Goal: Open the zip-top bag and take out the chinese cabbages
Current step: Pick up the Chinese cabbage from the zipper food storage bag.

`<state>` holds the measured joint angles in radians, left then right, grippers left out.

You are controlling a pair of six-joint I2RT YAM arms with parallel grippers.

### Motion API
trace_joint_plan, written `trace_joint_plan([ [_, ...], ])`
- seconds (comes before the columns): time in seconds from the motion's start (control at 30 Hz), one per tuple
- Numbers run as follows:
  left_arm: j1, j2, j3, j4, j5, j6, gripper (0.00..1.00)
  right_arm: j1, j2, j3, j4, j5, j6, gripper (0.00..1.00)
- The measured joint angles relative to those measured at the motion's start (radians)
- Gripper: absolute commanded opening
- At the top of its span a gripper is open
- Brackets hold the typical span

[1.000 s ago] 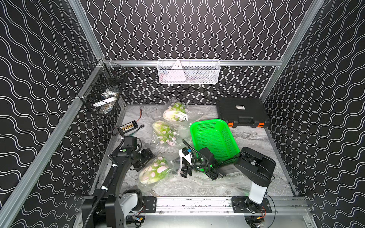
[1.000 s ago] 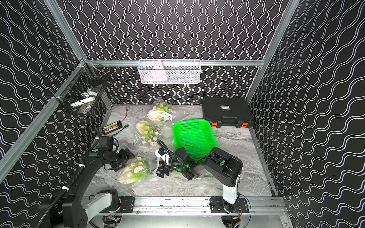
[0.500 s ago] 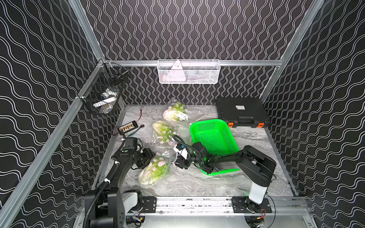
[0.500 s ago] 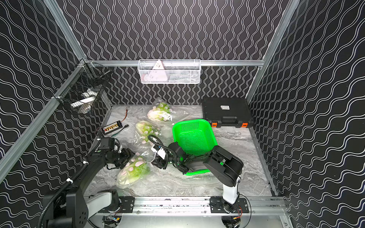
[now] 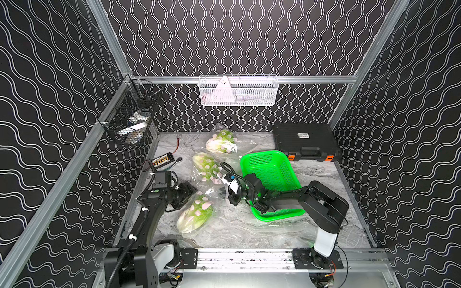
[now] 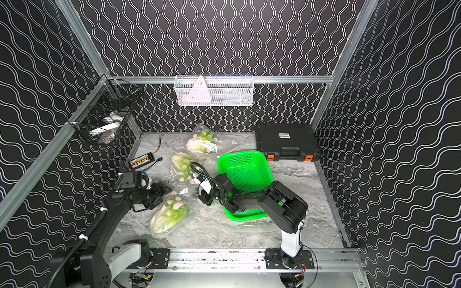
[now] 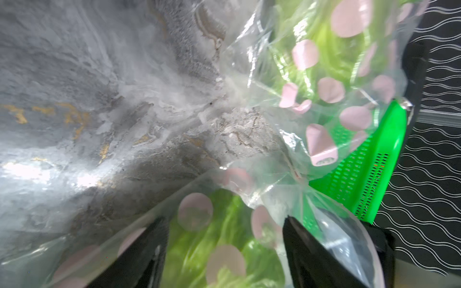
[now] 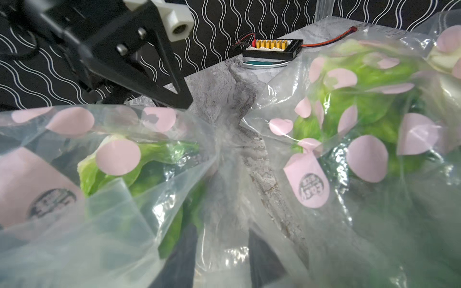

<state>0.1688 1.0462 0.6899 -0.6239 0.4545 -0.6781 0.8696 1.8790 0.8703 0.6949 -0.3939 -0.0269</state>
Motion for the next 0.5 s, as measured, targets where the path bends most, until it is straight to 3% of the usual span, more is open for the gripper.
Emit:
trace_joint_plan([
  [0.27,0.0,-0.116,0.066,-0.166,-0.017,0.009,0.86,-0.009,0.023,-0.015,0.025,-0.049,0.003,0.29],
  [0.5,0.0,-0.278,-0.106,-0.204,0.004,-0.061,0.81,-0.006,0.023,-0.036,0.062,-0.176,0.042,0.35],
])
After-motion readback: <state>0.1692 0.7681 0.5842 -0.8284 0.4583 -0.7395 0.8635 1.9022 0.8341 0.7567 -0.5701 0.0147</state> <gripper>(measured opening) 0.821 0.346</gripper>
